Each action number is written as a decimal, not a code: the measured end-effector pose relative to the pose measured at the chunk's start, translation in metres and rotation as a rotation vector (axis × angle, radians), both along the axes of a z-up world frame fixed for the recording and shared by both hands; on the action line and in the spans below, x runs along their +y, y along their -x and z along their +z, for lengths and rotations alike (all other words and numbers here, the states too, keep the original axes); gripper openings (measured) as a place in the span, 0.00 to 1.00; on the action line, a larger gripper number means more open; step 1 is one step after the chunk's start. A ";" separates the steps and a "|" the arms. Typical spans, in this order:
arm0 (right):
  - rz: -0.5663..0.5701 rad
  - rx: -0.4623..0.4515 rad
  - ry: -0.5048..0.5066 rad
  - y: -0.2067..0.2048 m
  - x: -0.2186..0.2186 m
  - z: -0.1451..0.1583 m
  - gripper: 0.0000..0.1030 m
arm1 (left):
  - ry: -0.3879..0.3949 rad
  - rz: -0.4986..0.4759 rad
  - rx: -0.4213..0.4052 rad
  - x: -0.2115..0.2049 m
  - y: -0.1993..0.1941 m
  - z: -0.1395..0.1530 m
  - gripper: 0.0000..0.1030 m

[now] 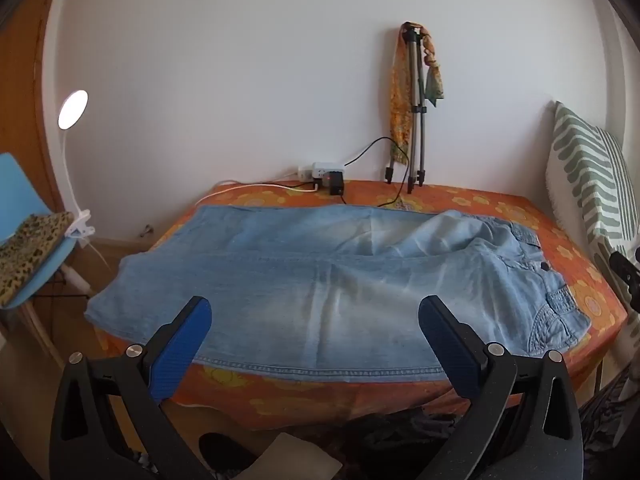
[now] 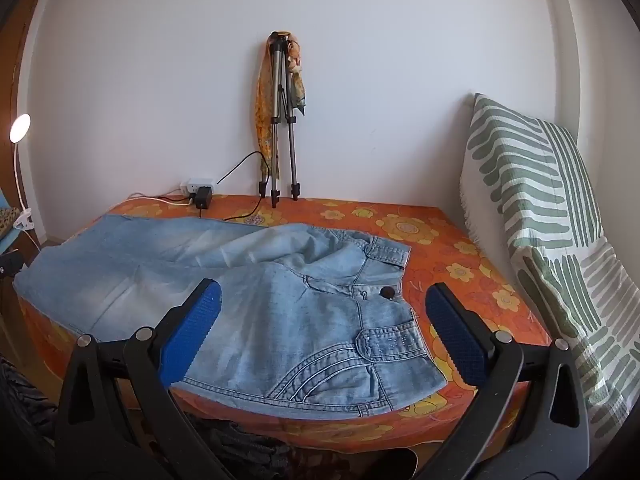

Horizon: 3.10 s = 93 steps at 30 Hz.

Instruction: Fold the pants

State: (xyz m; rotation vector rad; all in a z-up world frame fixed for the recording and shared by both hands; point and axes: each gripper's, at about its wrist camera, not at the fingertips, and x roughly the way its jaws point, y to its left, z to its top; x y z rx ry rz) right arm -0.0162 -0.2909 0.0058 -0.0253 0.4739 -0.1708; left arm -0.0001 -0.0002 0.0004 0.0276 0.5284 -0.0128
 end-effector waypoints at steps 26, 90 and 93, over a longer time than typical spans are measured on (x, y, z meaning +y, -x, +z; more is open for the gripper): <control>-0.002 0.000 0.004 -0.008 0.002 -0.003 1.00 | 0.026 0.013 0.011 0.001 -0.009 -0.001 1.00; 0.003 0.013 0.002 -0.012 0.007 -0.014 1.00 | 0.007 0.038 -0.004 0.005 -0.010 -0.003 1.00; 0.004 0.012 0.001 -0.012 0.006 -0.013 1.00 | 0.009 0.039 -0.002 0.008 -0.012 -0.003 1.00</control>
